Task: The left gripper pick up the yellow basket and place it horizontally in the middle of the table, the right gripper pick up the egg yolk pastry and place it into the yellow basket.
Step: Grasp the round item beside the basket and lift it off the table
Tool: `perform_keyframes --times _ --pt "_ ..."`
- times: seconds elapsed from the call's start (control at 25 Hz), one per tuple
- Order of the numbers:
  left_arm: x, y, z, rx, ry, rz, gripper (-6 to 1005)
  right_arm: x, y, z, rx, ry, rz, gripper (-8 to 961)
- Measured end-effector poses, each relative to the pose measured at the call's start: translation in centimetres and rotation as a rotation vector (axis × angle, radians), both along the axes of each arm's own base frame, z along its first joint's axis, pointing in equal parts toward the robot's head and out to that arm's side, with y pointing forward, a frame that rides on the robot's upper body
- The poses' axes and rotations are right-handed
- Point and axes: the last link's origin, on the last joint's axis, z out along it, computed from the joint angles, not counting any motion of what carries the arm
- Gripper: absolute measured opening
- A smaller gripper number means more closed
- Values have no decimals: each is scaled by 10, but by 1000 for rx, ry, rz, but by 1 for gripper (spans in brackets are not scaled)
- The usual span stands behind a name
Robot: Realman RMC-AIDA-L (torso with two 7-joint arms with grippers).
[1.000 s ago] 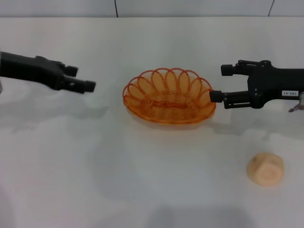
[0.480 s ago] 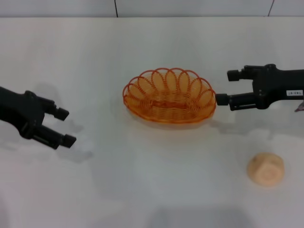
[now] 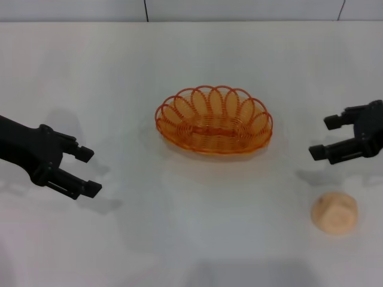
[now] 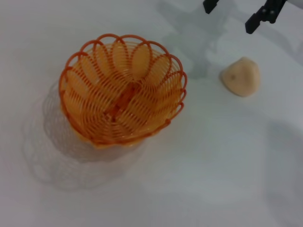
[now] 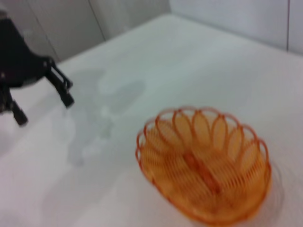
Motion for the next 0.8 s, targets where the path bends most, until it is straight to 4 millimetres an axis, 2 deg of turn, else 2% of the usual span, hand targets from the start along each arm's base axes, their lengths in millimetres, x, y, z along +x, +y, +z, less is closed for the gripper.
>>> perform_keyframes --times 0.32,0.8 --pt "1 0 -6 5 -14 2 885 -11 -4 5 -61 -189 -39 868" --pt "-5 0 -8 38 -21 21 885 -26 -12 -23 -174 -438 -54 868"
